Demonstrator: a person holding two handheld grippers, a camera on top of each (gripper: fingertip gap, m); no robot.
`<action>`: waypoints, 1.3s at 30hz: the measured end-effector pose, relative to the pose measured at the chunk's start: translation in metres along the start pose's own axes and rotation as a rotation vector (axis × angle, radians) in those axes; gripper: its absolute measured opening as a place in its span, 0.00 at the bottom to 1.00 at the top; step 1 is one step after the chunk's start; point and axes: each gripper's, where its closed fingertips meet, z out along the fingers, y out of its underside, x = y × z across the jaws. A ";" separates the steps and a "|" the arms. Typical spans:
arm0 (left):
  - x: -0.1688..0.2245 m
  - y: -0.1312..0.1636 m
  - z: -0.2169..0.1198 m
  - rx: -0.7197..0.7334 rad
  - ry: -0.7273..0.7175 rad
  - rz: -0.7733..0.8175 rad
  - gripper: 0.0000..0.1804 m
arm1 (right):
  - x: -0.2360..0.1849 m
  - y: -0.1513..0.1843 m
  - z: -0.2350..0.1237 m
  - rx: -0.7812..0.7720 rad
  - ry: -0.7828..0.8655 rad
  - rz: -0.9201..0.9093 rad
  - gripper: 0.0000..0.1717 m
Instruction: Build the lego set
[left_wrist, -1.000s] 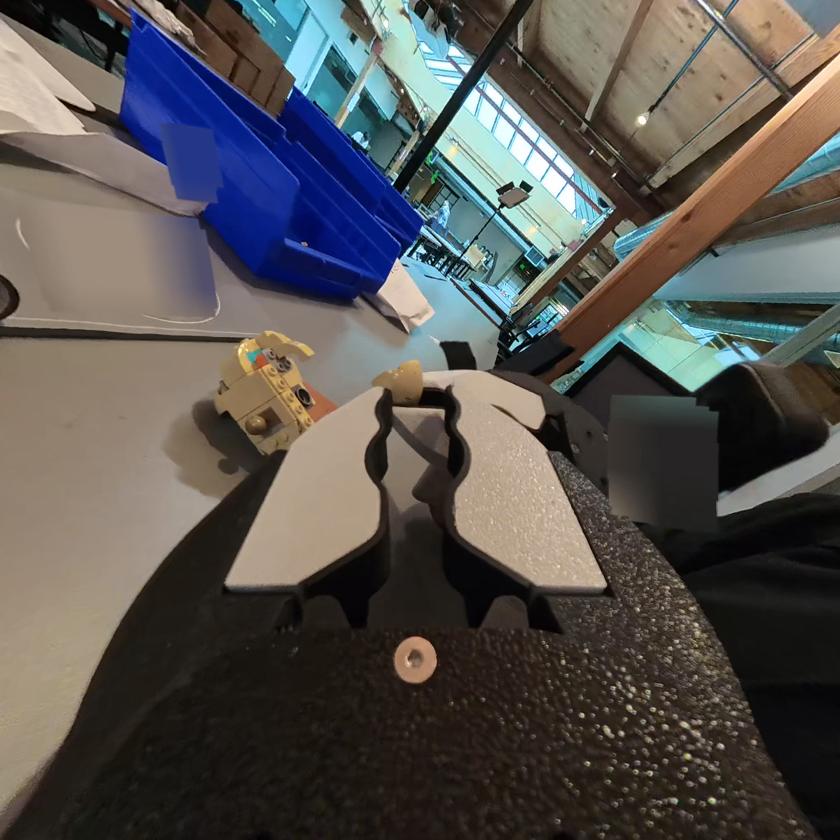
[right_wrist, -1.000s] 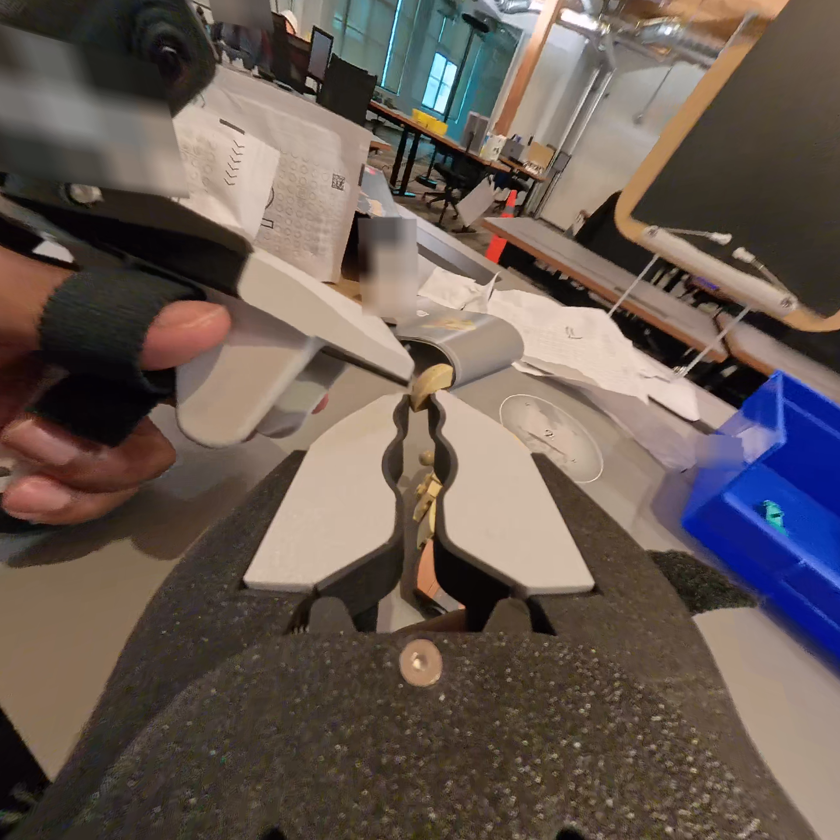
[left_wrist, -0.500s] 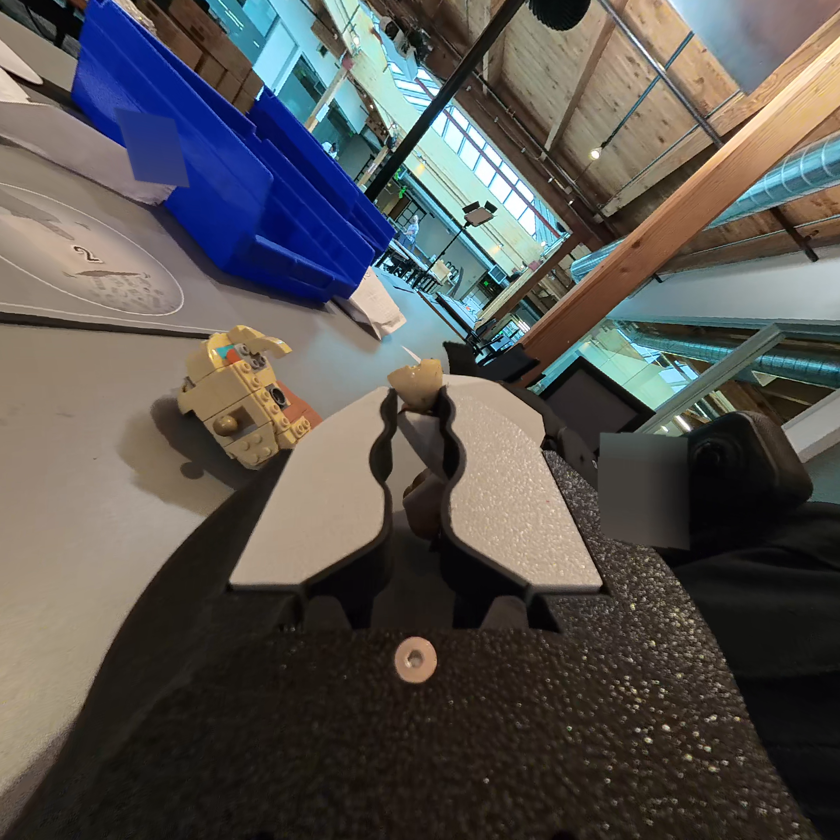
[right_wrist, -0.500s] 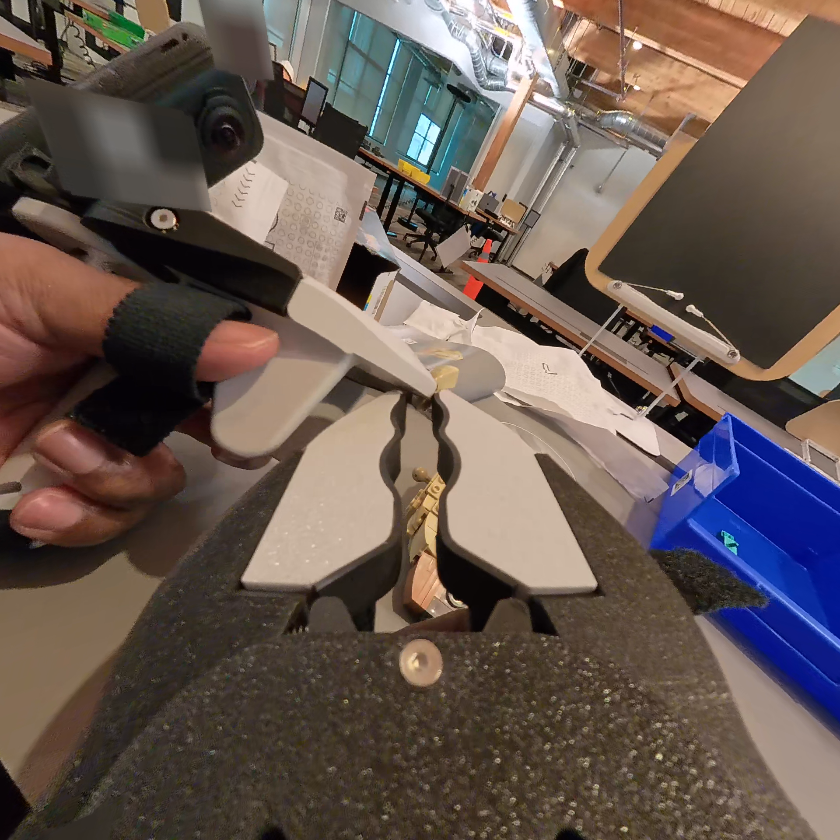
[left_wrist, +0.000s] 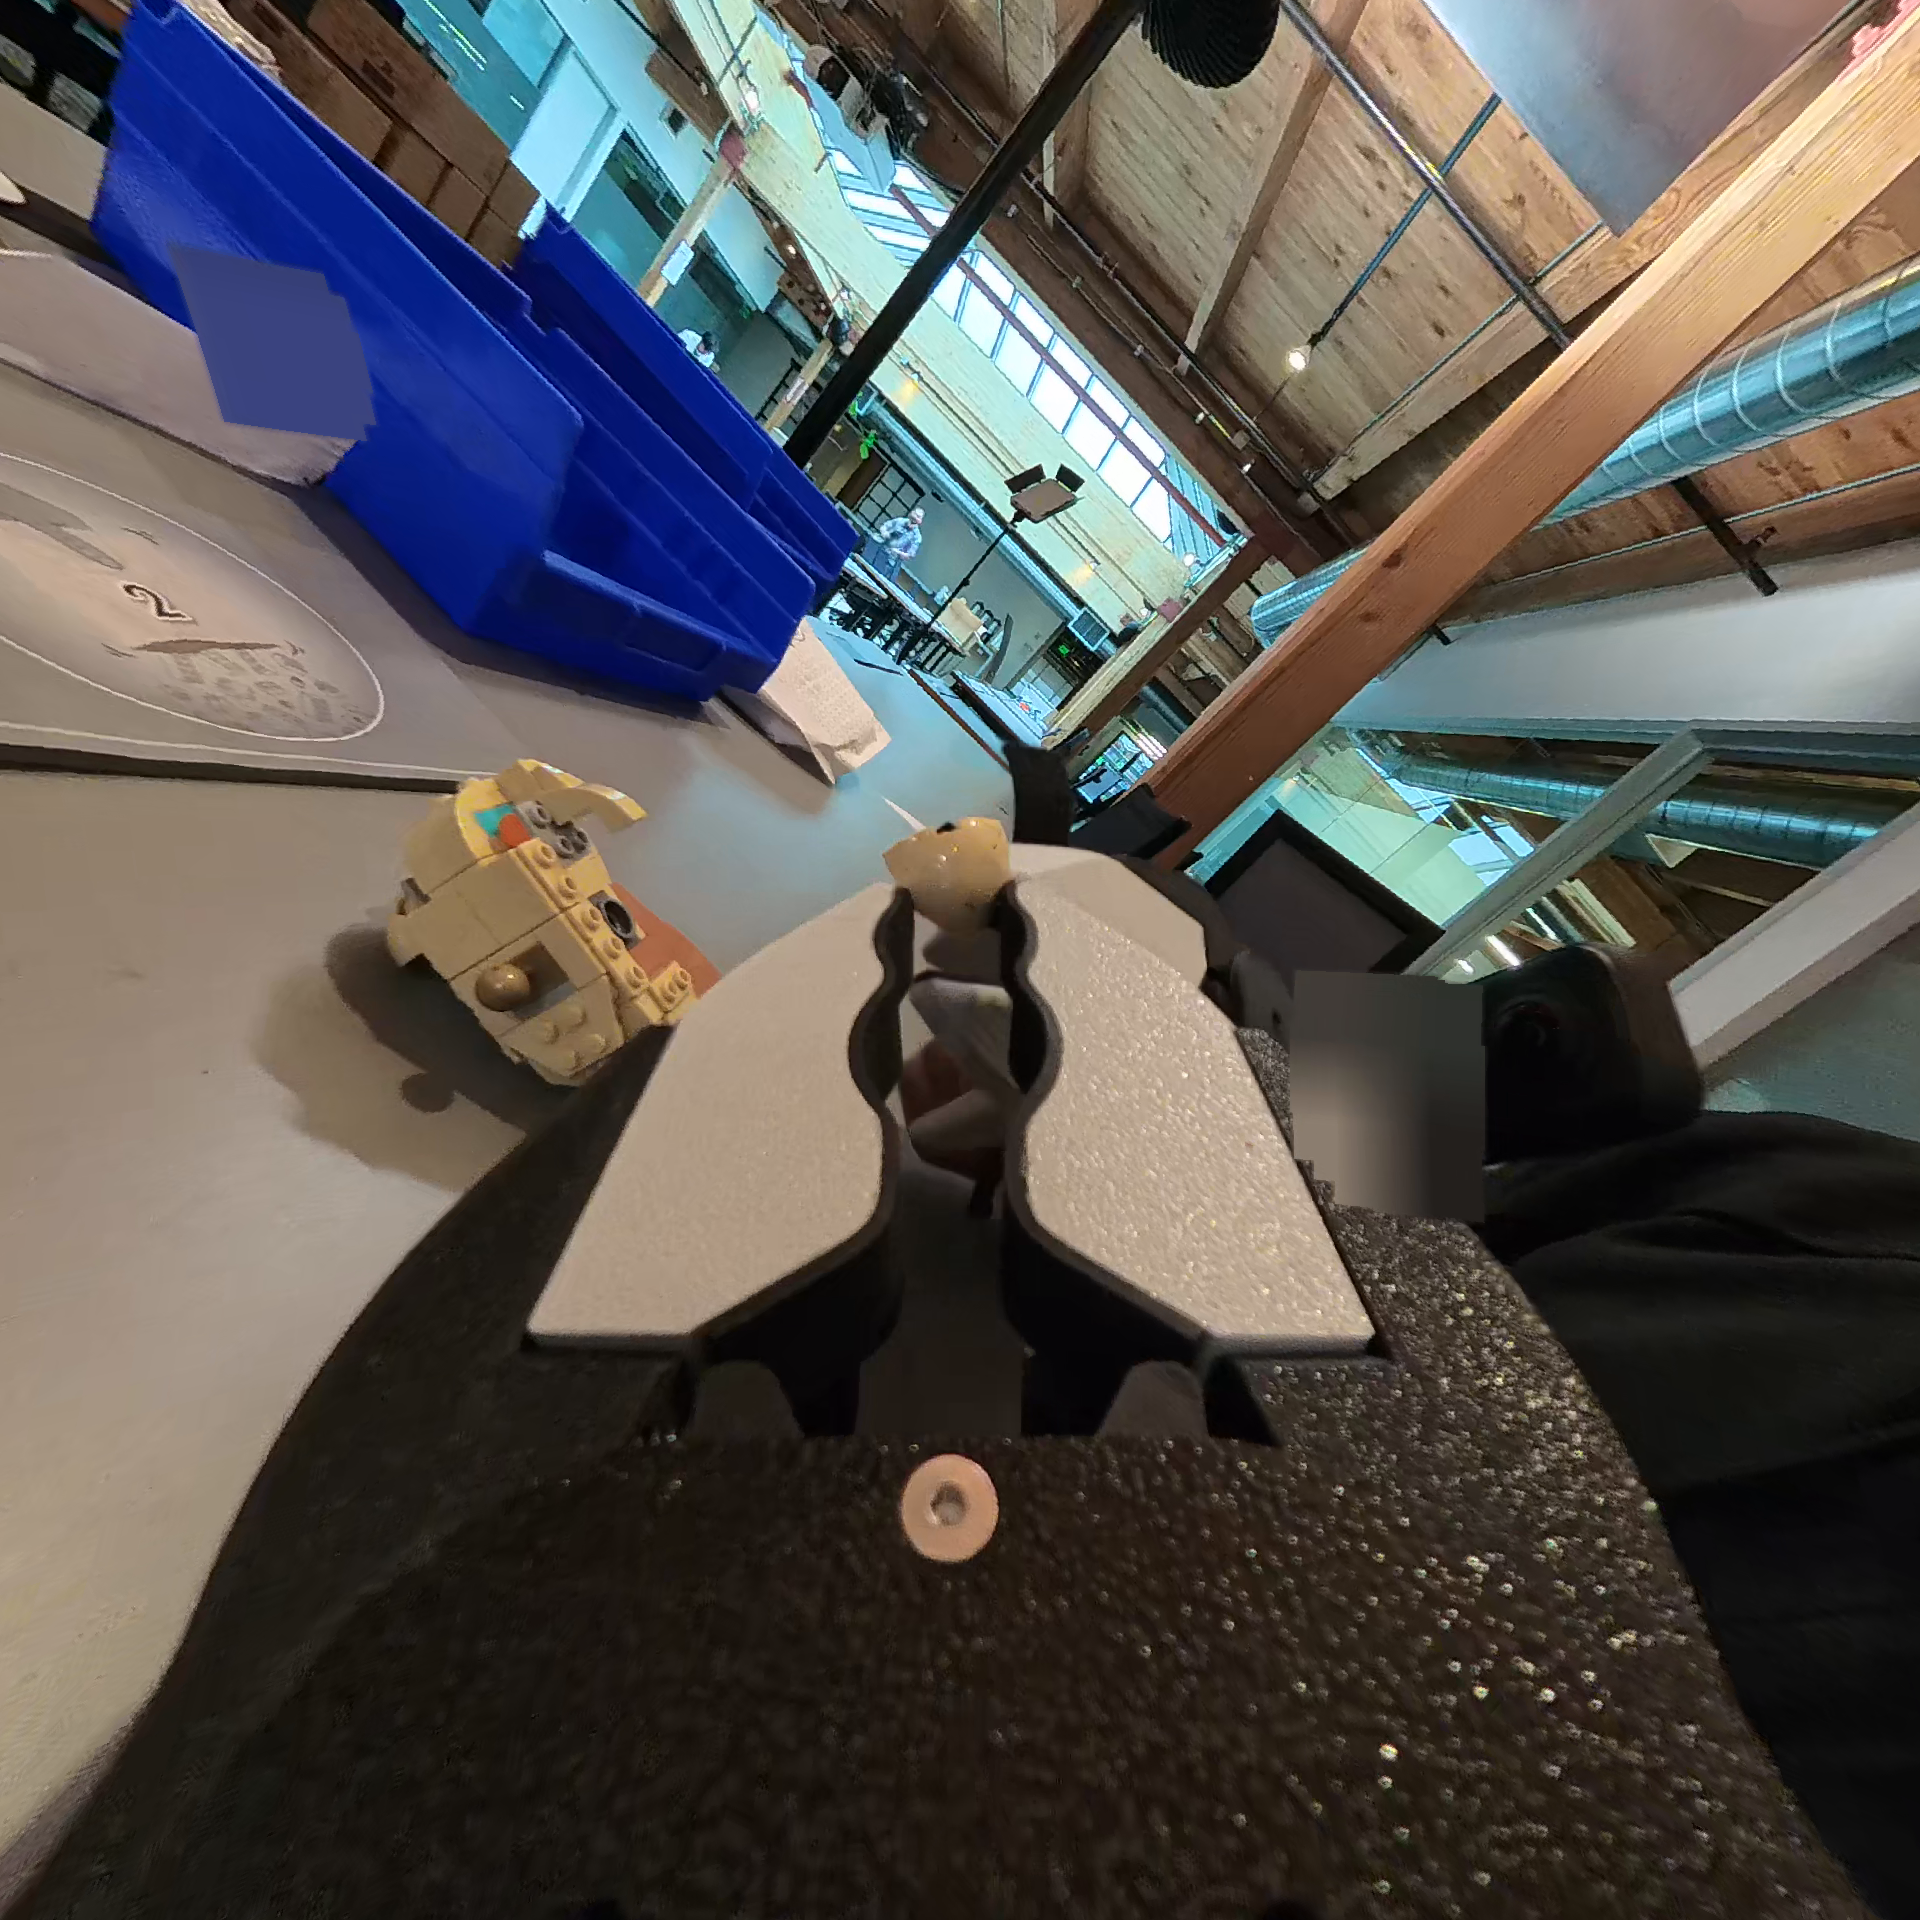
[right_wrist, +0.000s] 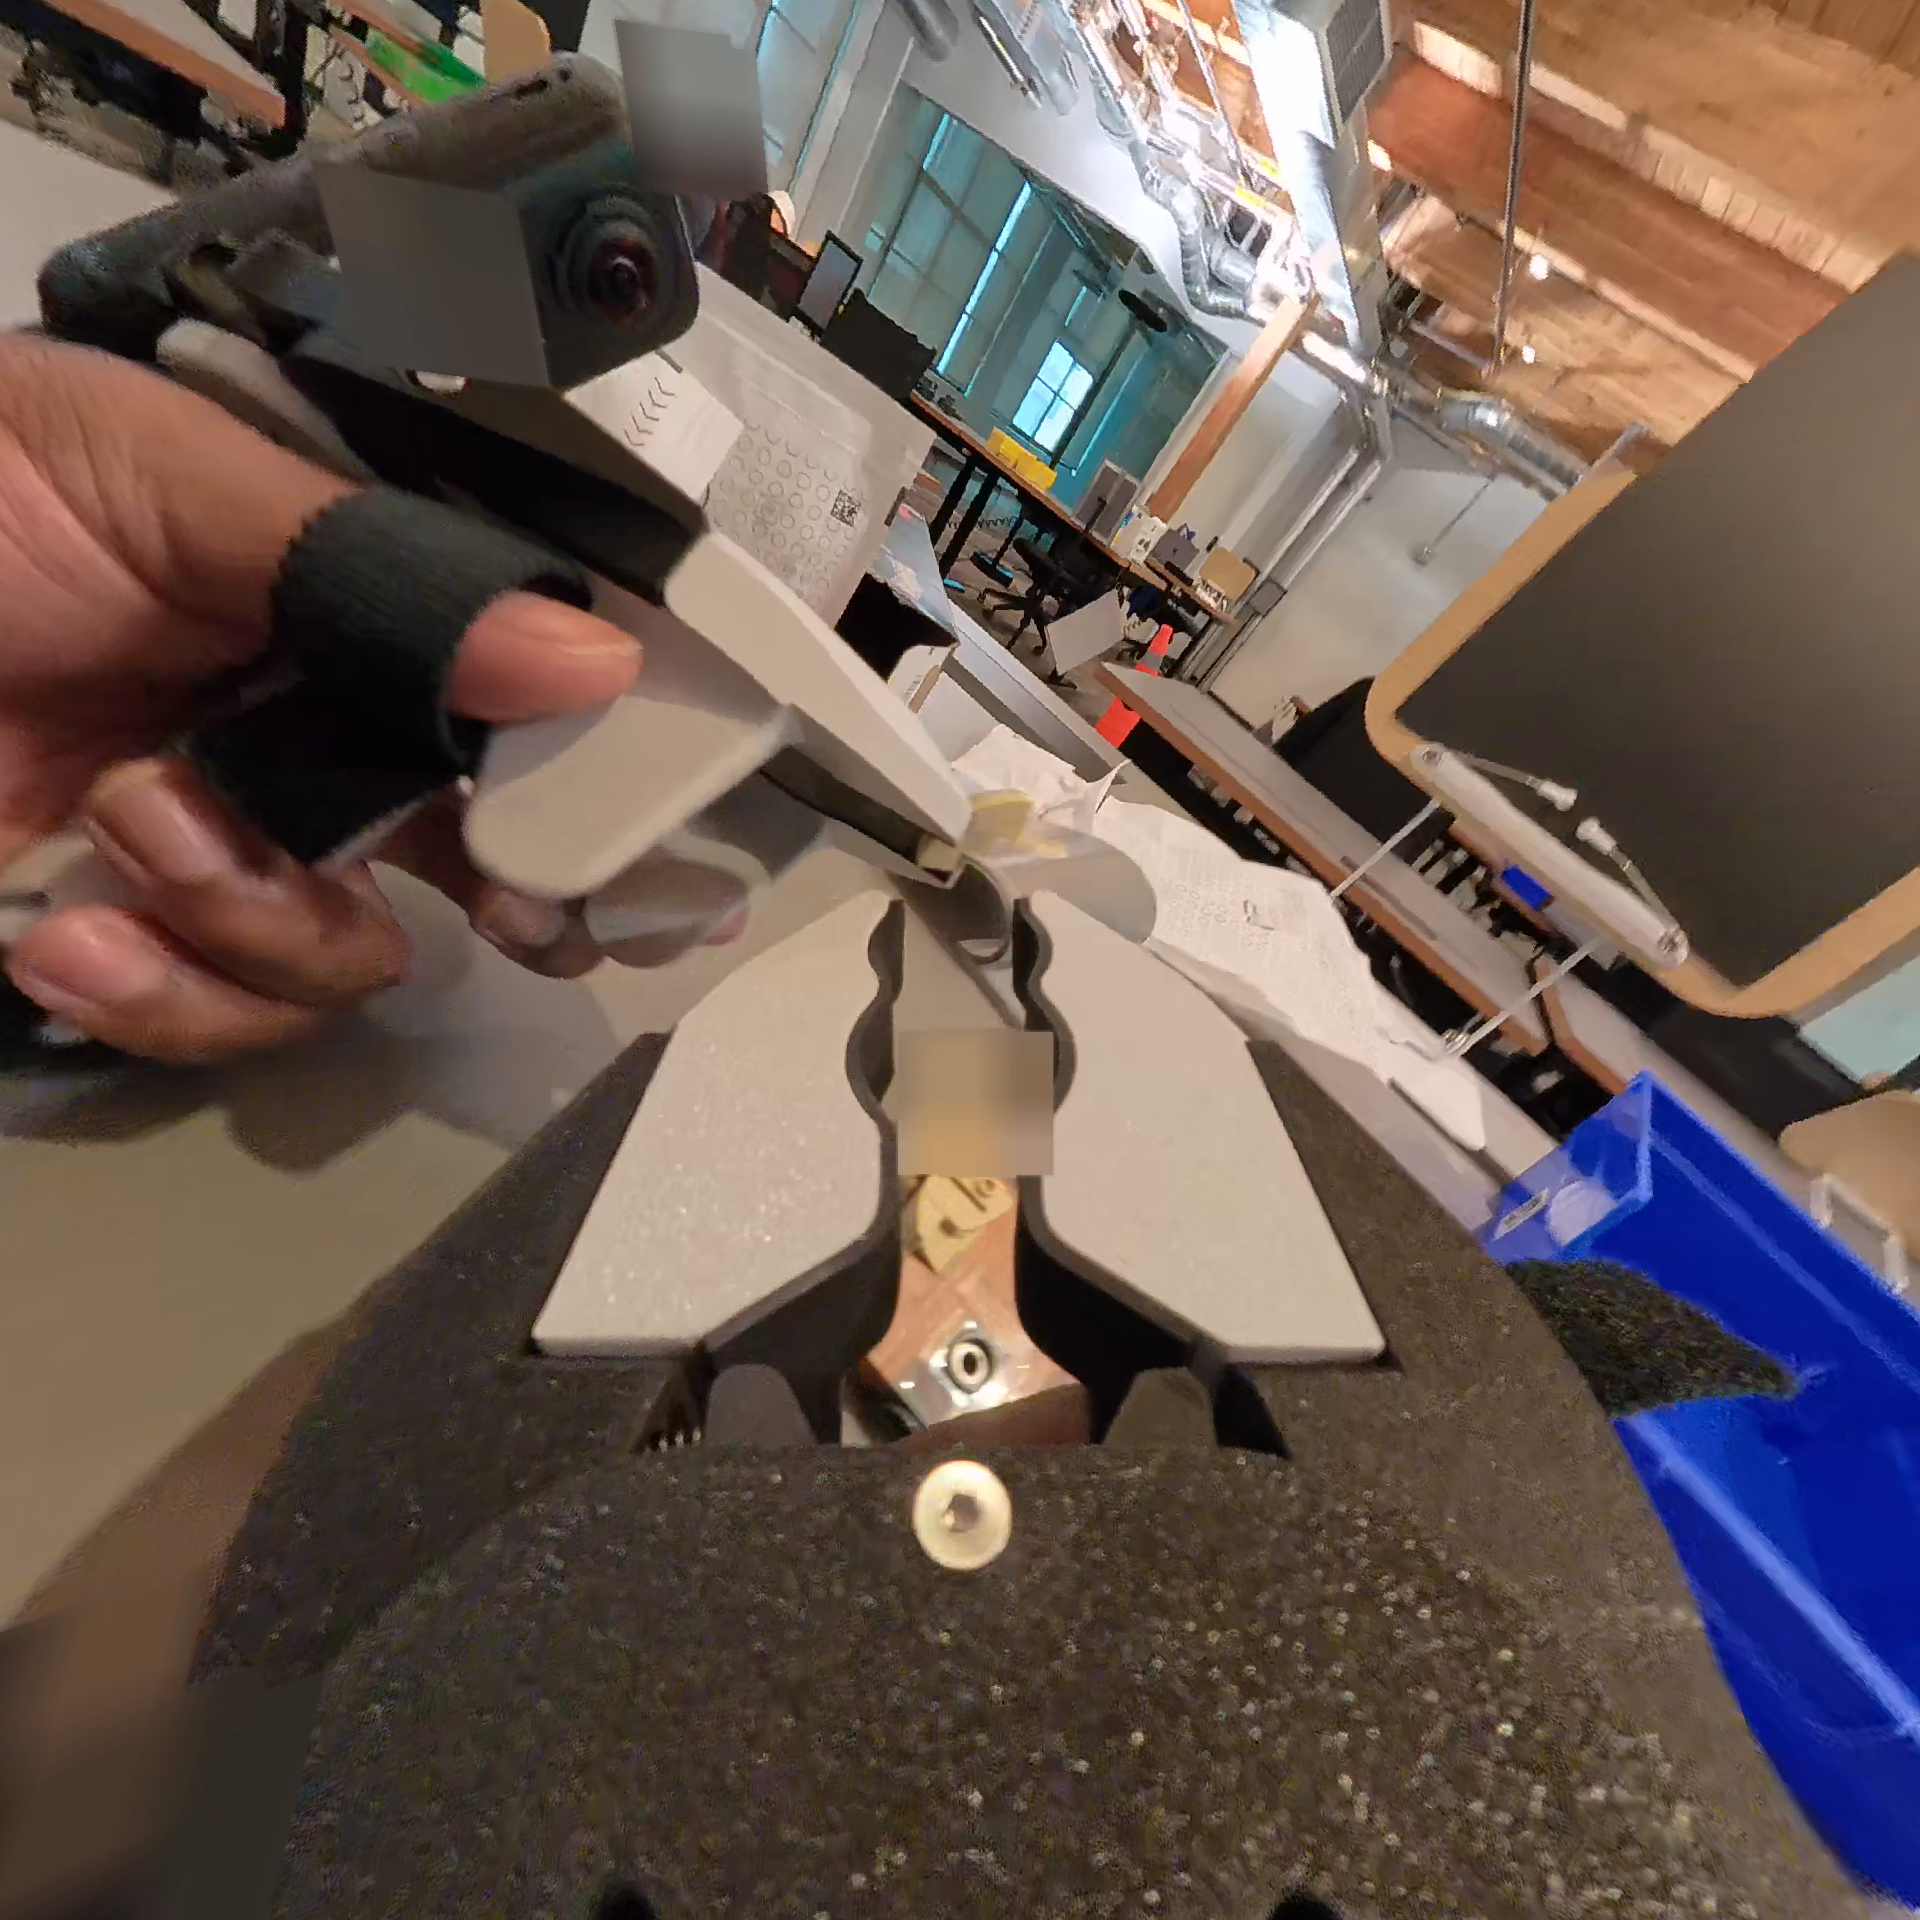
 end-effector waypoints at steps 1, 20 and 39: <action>0.002 0.000 -0.001 -0.004 0.016 -0.010 0.08 | 0.003 -0.001 -0.001 0.015 -0.013 -0.040 0.12; -0.008 0.024 -0.004 -0.230 -0.174 0.172 0.08 | -0.002 -0.002 -0.006 0.263 -0.237 -0.681 0.13; 0.018 0.001 -0.012 -0.152 -0.213 0.747 0.14 | 0.005 0.005 -0.001 0.101 -0.438 -0.082 0.05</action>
